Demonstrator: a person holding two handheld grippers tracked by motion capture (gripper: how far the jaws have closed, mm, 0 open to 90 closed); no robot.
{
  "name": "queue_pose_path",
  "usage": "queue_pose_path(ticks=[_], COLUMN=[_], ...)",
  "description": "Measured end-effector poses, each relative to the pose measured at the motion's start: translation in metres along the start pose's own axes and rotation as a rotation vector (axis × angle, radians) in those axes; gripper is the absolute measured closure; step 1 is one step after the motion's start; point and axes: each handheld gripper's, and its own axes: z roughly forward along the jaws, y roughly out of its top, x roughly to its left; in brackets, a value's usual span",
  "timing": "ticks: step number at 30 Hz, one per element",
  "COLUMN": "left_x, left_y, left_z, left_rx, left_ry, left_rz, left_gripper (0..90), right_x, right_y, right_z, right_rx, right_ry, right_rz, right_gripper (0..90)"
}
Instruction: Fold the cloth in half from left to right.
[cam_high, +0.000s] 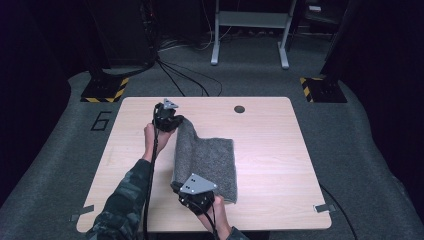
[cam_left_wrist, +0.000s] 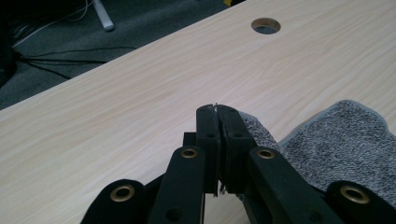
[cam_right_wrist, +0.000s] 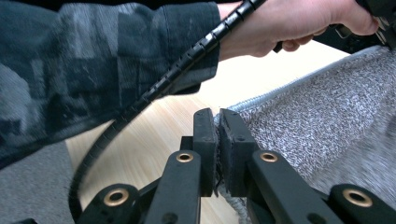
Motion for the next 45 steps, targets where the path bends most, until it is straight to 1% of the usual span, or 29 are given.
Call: queue_pose_path(ticks=[2,3,4,5,6,7,8,10,12,13,17,20,22,24,27,28,29,34,37,40,41,42,44,45], left_x=[-0.004,-0.006,-0.007,-0.008,-0.010,-0.010,-0.010,-0.009,-0.005,-0.002,0.013,0.021,0.024,0.024,0.021,0.019,0.017,0.011,0.009,0.008,0.008,0.008,0.007,0.007], left_y=[0.001,0.002,0.003,0.005,0.006,0.007,0.008,0.009,0.009,0.009,0.005,0.002,0.001,0.000,0.001,0.002,0.003,0.008,0.010,0.012,0.013,0.014,0.017,0.018], left_z=[0.004,0.006,0.008,0.009,0.010,0.010,0.010,0.009,0.005,0.003,-0.002,-0.004,-0.004,-0.003,0.000,0.001,0.001,0.001,0.000,0.001,0.001,0.001,0.003,0.004], left_rx=[0.003,0.011,0.011,0.018,0.016,0.022,0.022,0.023,0.031,0.041,0.068,0.097,0.117,0.139,0.180,0.182,0.192,0.173,0.147,0.133,0.127,0.130,0.120,0.116], left_ry=[-0.001,-0.002,-0.002,-0.004,-0.004,-0.003,-0.005,0.001,0.004,0.007,0.012,0.021,0.028,0.040,0.063,0.070,0.078,0.072,0.057,0.043,0.033,0.020,0.007,-0.001], left_rz=[0.009,0.021,0.019,0.021,0.016,0.025,0.025,0.022,0.021,0.018,-0.013,-0.016,-0.011,0.006,0.032,0.042,0.058,0.071,0.064,0.054,0.043,0.042,0.029,0.024], left_gripper=[87.5,87.5,87.5,87.4,87.4,87.4,87.4,87.4,87.4,87.3,87.1,86.9,86.9,86.9,87.0,87.0,87.0,87.1,87.2,87.2,87.2,87.2,87.1,87.1], right_x=[-0.001,-0.002,-0.003,-0.004,-0.006,-0.008,-0.009,-0.010,-0.009,-0.008,-0.002,0.002,0.004,0.006,0.007,0.007,0.007,0.004,0.002,-0.001,-0.002,-0.003,-0.005,-0.005], right_y=[-0.004,-0.006,-0.008,-0.010,-0.012,-0.013,-0.014,-0.014,-0.012,-0.010,-0.002,0.003,0.006,0.007,0.008,0.008,0.008,0.006,0.005,0.003,0.003,0.002,-0.001,-0.002], right_z=[-0.003,-0.005,-0.006,-0.007,-0.009,-0.010,-0.011,-0.011,-0.009,-0.008,0.001,0.009,0.012,0.013,0.010,0.008,0.006,-0.004,-0.011,-0.018,-0.020,-0.022,-0.025,-0.026], right_rx=[0.005,0.010,0.012,0.013,0.013,0.013,0.013,0.010,0.005,0.005,-0.006,-0.007,-0.011,-0.023,-0.032,-0.036,-0.039,-0.068,-0.079,-0.090,-0.094,-0.094,-0.091,-0.090], right_ry=[-0.018,-0.020,-0.029,-0.032,-0.032,-0.036,-0.034,-0.033,-0.032,-0.025,0.000,0.017,0.026,0.024,0.024,0.020,0.020,0.013,-0.001,-0.018,-0.022,-0.028,-0.031,-0.034], right_rz=[0.005,-0.003,0.003,0.013,0.013,0.020,0.029,0.036,0.032,0.019,-0.002,-0.002,-0.013,-0.015,-0.017,-0.009,-0.011,0.022,0.033,0.045,0.044,0.047,0.048,0.061], right_gripper=[85.4,85.4,85.4,85.4,85.3,85.3,85.3,85.3,85.3,85.3,85.2,85.3,85.3,85.3,85.3,85.3,85.3,85.4,85.3,85.4,85.4,85.3,85.1,85.0])
